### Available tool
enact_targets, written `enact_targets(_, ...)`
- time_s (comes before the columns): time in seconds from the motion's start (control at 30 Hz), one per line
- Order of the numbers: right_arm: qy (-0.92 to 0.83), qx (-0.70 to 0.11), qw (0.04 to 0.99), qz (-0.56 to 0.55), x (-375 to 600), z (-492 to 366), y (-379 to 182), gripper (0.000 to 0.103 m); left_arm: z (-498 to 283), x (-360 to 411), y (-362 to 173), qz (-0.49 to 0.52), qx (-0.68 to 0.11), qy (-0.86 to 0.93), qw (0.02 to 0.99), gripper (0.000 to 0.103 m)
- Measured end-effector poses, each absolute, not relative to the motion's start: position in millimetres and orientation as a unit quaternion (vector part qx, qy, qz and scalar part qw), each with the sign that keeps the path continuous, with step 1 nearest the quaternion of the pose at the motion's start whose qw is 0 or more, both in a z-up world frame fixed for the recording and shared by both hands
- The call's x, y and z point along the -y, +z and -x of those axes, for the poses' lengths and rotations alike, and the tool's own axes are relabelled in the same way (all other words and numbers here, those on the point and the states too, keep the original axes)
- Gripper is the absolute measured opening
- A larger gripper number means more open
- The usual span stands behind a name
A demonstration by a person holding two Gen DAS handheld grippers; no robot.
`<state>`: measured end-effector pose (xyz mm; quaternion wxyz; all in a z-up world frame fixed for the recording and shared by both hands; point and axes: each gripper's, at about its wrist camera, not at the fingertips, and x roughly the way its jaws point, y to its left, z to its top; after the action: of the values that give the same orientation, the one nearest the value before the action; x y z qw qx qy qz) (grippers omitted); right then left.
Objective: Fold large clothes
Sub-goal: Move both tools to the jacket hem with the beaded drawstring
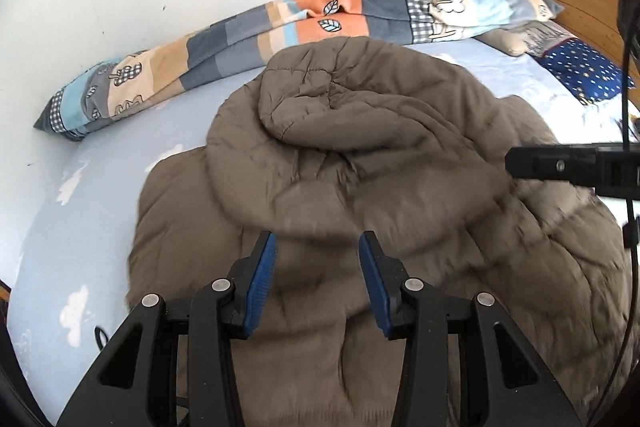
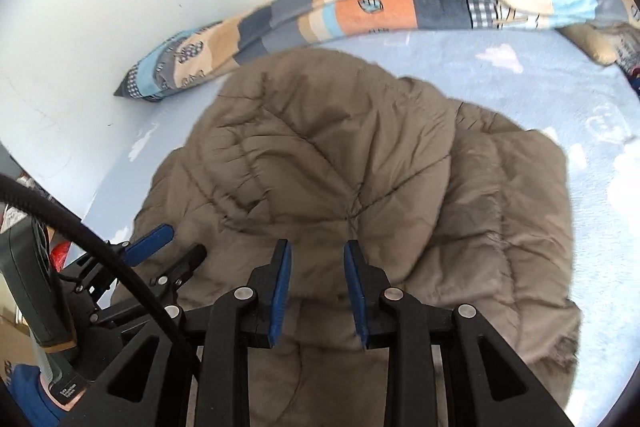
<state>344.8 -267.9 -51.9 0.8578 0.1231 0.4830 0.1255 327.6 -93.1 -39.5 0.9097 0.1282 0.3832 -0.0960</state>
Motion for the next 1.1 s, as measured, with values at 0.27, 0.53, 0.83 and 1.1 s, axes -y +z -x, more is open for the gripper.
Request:
enact_targets(0.27,0.137,-0.473,0.864,-0.107,266,-275,-32,0.033,-239,56,-28,-0.141,-0.367,-0.096,0.914,0.054)
enact_targets(0.53,0.134,-0.501,0.851,-0.087,256,-194,-50,0.035,-193,-18,-90,-0.074,-0.442,-0.070,0.891,0.057)
enact_targets(0.83,0.100,-0.556,0.822,-0.065,251,-158,-102,0.041,-178,-22,-107,-0.088,-0.435,-0.059,0.894,0.069)
enact_targets(1.1,0.084,-0.546,0.828,-0.094,256,-153,-110,0.044,-180,-44,-124,-0.022,-0.432,-0.016,0.902,0.093)
